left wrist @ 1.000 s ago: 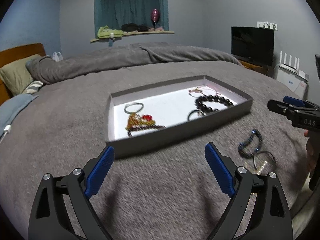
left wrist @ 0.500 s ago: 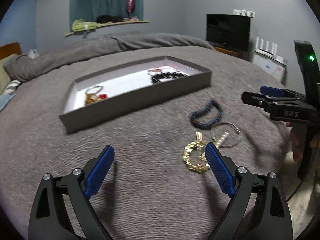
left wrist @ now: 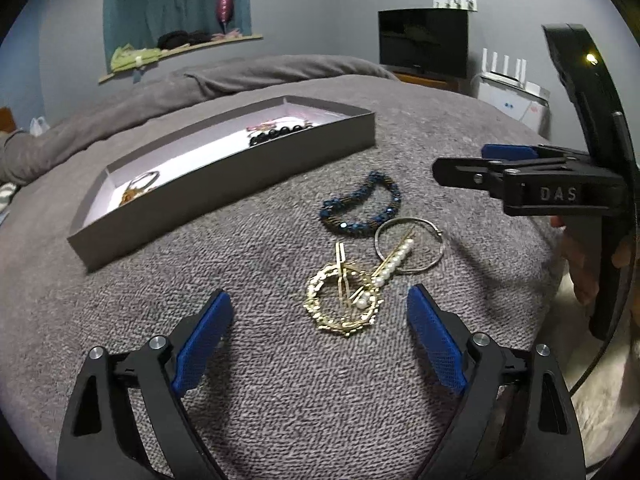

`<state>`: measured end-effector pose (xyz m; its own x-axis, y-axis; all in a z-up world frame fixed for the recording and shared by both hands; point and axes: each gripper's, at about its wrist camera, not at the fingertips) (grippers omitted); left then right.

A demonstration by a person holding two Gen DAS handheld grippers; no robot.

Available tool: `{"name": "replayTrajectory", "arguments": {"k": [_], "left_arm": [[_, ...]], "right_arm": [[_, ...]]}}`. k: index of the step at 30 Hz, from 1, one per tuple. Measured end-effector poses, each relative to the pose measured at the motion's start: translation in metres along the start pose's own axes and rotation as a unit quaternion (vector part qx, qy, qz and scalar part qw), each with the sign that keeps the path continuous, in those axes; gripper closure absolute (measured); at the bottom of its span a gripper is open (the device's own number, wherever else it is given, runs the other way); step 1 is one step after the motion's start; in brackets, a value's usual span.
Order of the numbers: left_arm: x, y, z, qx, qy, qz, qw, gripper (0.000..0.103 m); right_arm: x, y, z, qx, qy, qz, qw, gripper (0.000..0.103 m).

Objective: Organize jewelry
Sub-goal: 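Withdraw both tools from the box toward the remaining jewelry, then grasp the gold ring charm with the left gripper while the right grasps the blue bead bracelet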

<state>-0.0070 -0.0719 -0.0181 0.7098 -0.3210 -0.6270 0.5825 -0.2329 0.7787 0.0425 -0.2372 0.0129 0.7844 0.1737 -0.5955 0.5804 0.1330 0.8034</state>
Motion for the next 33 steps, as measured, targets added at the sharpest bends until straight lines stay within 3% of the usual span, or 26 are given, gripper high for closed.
{"name": "replayTrajectory", "arguments": {"k": [1, 3, 4, 9, 14, 22, 24, 33], "left_arm": [[0.0, 0.0, 0.001, 0.002, -0.002, 0.002, 1.0, 0.017], [-0.001, 0.001, 0.003, 0.007, -0.009, 0.004, 0.9999, 0.037], [0.0, 0.001, 0.003, 0.007, -0.01, 0.003, 0.9999, 0.042], [0.002, 0.001, 0.002, 0.006, -0.018, -0.003, 0.9998, 0.052], [0.007, 0.0, 0.005, 0.007, -0.028, -0.013, 0.9995, 0.055], [0.012, 0.0, 0.003, 0.007, -0.023, -0.018, 0.9995, 0.056], [0.012, 0.0, 0.003, 0.007, -0.02, -0.017, 0.9996, 0.06], [0.0, 0.003, -0.001, 0.007, -0.015, 0.004, 0.9999, 0.061]], "right_arm": [[0.0, 0.0, 0.0, -0.001, 0.0, 0.0, 1.0, 0.006], [0.0, 0.0, -0.001, -0.003, 0.001, -0.001, 1.0, 0.006], [0.0, 0.0, -0.002, -0.004, 0.001, -0.001, 1.0, 0.006], [0.0, 0.0, -0.005, -0.013, 0.006, -0.001, 1.0, 0.006], [0.0, 0.0, -0.008, -0.016, 0.015, -0.001, 1.0, 0.012], [0.009, 0.0, -0.015, -0.016, 0.038, -0.02, 0.999, 0.04], [0.012, 0.001, -0.019, -0.014, 0.05, -0.025, 0.998, 0.044], [0.024, 0.008, -0.032, -0.017, 0.062, -0.03, 0.998, 0.067]]}}
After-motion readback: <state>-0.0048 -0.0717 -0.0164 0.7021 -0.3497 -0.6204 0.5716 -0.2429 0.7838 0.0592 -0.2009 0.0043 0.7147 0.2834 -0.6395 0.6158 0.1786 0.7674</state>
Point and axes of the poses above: each gripper's, at about its wrist camera, not at the fingertips, and x roughly the way its jaws point, z to its right, y to its top, and after that the axes turned 5 degrees about -x, right-handed
